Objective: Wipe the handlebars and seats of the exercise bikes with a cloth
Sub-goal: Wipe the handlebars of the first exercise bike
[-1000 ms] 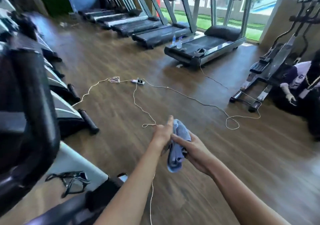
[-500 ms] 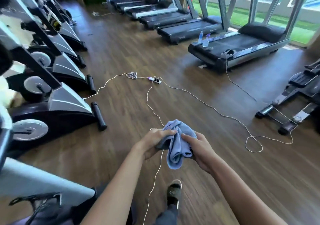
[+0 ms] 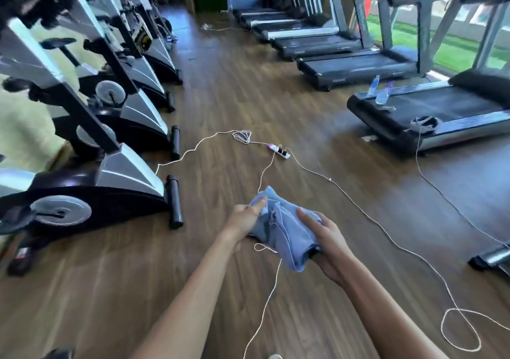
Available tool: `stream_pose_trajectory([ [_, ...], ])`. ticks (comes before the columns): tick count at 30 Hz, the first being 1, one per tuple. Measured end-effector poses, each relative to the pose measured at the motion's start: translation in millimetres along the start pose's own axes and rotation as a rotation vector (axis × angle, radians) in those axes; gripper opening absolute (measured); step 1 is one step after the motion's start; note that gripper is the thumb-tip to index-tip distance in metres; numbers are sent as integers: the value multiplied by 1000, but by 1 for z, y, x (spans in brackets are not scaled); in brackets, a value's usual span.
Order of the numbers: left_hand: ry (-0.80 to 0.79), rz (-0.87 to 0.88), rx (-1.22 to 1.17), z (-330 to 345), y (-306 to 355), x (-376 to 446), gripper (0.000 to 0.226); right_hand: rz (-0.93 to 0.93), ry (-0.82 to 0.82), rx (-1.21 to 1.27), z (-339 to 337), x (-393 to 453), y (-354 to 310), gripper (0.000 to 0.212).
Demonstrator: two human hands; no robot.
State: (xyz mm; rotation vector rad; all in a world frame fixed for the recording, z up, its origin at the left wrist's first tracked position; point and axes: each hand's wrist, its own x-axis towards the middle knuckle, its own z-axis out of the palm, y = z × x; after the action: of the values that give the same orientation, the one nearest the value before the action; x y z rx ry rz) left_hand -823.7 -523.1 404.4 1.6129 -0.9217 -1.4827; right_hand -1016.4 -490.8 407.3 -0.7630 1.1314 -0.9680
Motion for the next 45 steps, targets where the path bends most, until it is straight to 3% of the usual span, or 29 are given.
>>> stream_pose_trajectory([
  [2,42,37,45,-6,8,23,47,20,-67,-154,7,32,-10,73],
  [3,80,44,76,-10,11,35,49,30,-110,-239,13,47,-14,75],
  [6,185,27,106,-32,30,63,48,52,-207,-394,32,98,-27,69],
  [10,155,-39,60,-76,56,101,89,77,-358,-378,50,180,-41,52],
  [14,76,11,93,-113,74,142,60,68,-450,-388,71,267,-59,72],
  [16,159,36,3,-120,82,164,48,51,-481,-345,83,305,-72,70],
  [19,431,50,-199,-128,99,193,29,130,-615,-169,104,351,-90,60],
  [24,857,6,-369,-148,106,223,32,315,-946,-149,151,402,-92,70],
  [27,1001,-19,-463,-177,102,226,29,272,-986,-328,198,430,-83,46],
  [30,1015,-25,-571,-211,94,221,31,192,-997,-440,255,453,-72,29],
  [34,815,106,-677,-275,74,215,33,116,-1065,-544,343,475,-57,42],
  [39,829,162,-752,-351,62,216,54,220,-1150,-447,450,490,-41,40],
  [42,932,135,-735,-395,63,206,54,366,-1250,-444,509,485,-29,35],
  [45,1133,23,-683,-425,59,197,55,385,-1312,-536,554,474,-13,29],
])
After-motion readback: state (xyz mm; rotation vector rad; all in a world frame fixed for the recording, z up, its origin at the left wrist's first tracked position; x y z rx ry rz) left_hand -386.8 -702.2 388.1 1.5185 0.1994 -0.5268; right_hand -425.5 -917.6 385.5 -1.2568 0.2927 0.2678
